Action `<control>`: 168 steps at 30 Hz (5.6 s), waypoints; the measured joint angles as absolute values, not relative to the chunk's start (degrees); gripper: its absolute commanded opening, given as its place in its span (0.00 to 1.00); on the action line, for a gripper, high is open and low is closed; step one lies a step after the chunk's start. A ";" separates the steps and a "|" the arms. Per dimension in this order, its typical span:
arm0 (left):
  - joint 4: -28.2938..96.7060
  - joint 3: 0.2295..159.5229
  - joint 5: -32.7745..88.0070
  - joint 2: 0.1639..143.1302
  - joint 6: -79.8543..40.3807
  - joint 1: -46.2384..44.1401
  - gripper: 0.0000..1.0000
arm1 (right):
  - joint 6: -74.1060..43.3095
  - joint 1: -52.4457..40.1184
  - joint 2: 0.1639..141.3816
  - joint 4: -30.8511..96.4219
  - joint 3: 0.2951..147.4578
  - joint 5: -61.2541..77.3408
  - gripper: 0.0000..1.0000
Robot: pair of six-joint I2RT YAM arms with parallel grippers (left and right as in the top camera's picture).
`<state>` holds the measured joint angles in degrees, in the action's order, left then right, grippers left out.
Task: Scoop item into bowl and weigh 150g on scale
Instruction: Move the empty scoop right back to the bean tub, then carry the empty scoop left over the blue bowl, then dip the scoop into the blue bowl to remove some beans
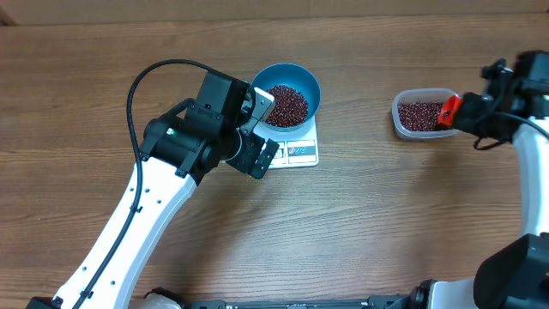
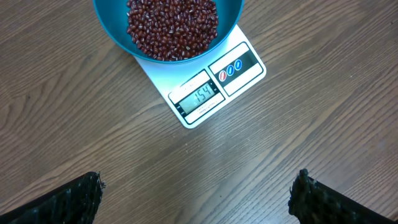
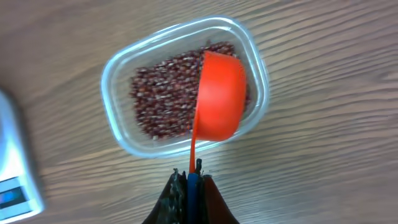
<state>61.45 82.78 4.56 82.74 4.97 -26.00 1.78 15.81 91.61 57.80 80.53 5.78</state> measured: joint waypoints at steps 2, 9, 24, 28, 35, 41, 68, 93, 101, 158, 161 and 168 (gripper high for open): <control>61.45 82.78 4.56 82.74 4.97 -26.00 1.00 | 1.10 12.27 91.61 57.36 80.53 -0.23 0.04; 61.45 82.78 4.56 82.74 4.97 -26.00 1.00 | 0.32 3.01 91.61 56.55 80.53 -13.56 0.04; 61.45 82.78 4.56 82.74 4.97 -26.00 1.00 | 0.21 2.35 91.61 57.78 80.53 -19.62 0.04; 61.45 82.78 4.56 82.74 4.97 -26.00 1.00 | 0.93 1.69 91.61 56.93 80.53 -15.94 0.04; 61.45 82.78 4.56 82.74 4.97 -26.00 1.00 | 2.33 -3.64 91.61 51.05 81.47 -5.80 0.04; 61.45 82.78 4.56 82.74 4.97 -26.00 1.00 | 5.63 -9.26 91.61 45.91 85.41 3.01 0.04; 61.45 82.78 4.56 82.74 4.97 -26.00 1.00 | 20.62 -19.77 101.36 40.07 85.97 19.53 0.04; 61.45 82.78 4.56 82.74 4.97 -25.98 1.00 | 22.59 -23.57 106.74 36.47 85.97 5.48 0.04; 61.45 82.78 4.56 82.74 4.97 -26.00 1.00 | 22.61 -23.57 106.91 35.55 85.97 4.56 0.03; 61.45 82.78 4.56 82.74 4.97 -26.00 1.00 | 1.67 -13.10 108.09 37.67 85.91 36.07 0.04; 61.45 82.78 4.56 82.74 4.97 -26.00 0.99 | 1.69 -13.15 106.91 37.47 85.91 35.31 0.04; 61.45 82.78 4.56 82.74 4.97 -26.00 1.00 | 4.14 -14.74 99.59 38.54 85.95 29.61 0.04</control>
